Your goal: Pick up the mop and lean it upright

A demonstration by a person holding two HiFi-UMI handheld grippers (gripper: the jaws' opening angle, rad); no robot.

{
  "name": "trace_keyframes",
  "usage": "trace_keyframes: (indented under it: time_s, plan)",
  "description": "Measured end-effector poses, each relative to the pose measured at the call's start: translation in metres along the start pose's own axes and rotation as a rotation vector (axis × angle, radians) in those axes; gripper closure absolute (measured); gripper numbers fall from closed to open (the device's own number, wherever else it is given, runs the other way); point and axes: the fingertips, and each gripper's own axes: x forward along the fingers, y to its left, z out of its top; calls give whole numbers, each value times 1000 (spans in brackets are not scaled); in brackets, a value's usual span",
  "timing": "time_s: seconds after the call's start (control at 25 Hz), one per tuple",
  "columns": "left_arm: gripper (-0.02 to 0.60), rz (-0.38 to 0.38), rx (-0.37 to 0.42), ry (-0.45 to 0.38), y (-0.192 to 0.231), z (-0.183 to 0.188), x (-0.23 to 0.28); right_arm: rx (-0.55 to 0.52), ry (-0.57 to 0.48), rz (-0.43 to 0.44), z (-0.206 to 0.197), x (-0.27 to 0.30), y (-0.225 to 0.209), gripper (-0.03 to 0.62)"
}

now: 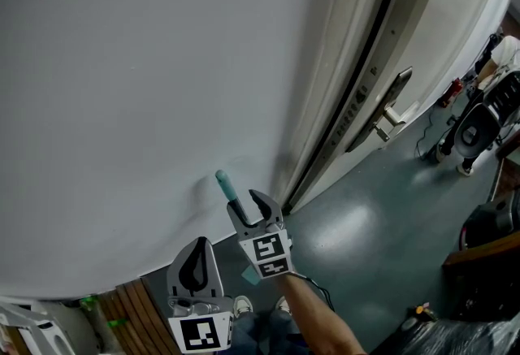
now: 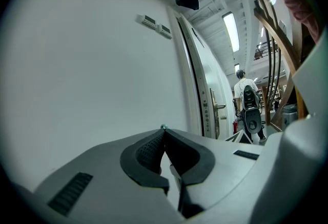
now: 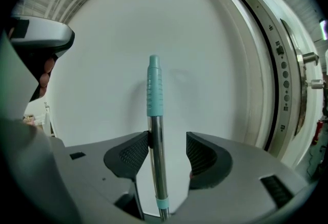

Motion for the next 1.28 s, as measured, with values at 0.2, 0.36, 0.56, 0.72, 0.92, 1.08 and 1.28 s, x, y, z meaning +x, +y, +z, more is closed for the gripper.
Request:
trace_keyframes:
  time_s: [0.2, 0.36, 0.56, 0.72, 0.92, 1.08, 1.28]
  plan:
    - [569, -1, -1, 4, -1, -1, -1, 8, -21, 21, 2, -7, 4, 368]
    - [569, -6, 3, 0, -4, 0, -1, 14, -26, 25, 1, -12, 3, 367]
    - [569, -10, -1, -6, -6, 2, -3, 20, -34, 12, 1, -21, -1, 367]
    - [569, -17, 8, -13, -9, 6, -2, 26, -49, -1, 5, -28, -6, 367]
    - [569, -25, 52, -36, -11, 14, -3, 25, -66, -12, 10, -41, -7, 367]
    - [569, -32, 29, -32, -15, 14, -2, 34, -100, -28, 20, -55, -13, 367]
    - [569, -43, 57, -55, -20, 21, -2, 20, -164, -49, 43, -80, -18, 367]
